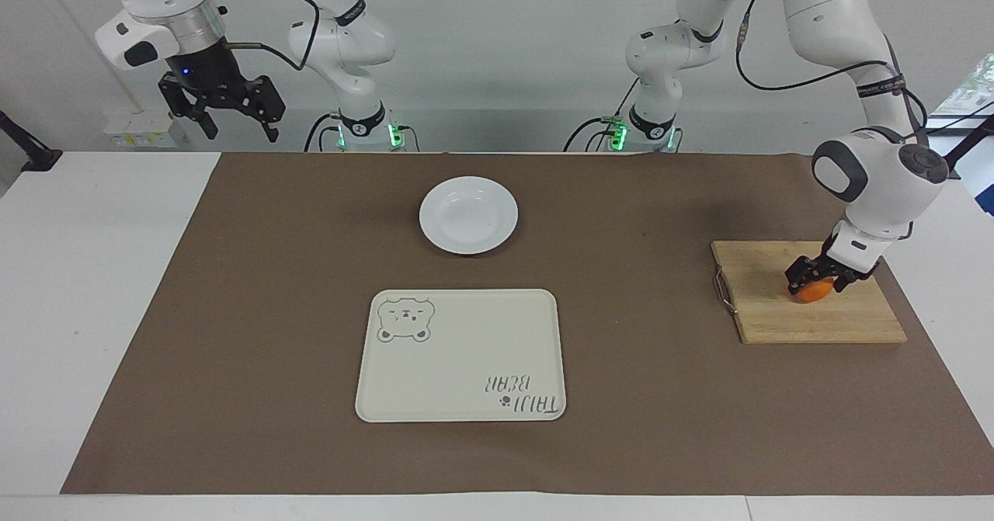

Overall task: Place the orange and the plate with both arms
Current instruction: 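Grasp the orange on the cutting board with the left gripper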

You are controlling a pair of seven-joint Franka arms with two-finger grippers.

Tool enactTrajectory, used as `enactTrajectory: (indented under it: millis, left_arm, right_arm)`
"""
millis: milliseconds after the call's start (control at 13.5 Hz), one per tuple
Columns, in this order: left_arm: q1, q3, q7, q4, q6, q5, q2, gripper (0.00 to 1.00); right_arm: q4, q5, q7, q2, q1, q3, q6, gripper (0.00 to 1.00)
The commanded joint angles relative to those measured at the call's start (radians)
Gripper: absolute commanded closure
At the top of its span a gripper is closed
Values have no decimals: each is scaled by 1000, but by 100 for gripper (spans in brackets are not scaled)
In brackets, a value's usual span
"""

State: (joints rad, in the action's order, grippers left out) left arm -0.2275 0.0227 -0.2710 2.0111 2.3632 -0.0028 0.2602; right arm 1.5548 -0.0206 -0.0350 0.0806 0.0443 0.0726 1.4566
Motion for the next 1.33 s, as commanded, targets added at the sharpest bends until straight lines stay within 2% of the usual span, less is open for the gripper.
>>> enactTrajectory:
  millis: [0,296,519,667,741,963,1259]
  left_arm:
    - [-10,-6,-17,34,16,1,-26,0]
    - [-12,-6,-25,32,16,1,-24,2]
    - [-15,-6,-97,29,-7,1,-26,48]
    - [-16,-6,-106,15,-54,1,-26,66]
    - [-16,-7,-106,6,-56,1,-24,73]
    - [5,-16,-103,-32,-74,1,-35,85]
    - [115,-20,-91,-98,-153,-12,-53,100]
  right_arm:
    - [24,24,24,21,-18,-4,-4,0]
    - [24,24,24,21,-18,-4,-4,0]
    - [24,24,24,22,-18,-4,-4,0]
    - [24,24,24,22,-18,-4,-4,0]
    - [24,24,24,22,-18,-4,-4,0]
    - [24,24,24,22,-18,-4,-4,0]
    - [24,24,24,22,-18,-4,-4,0]
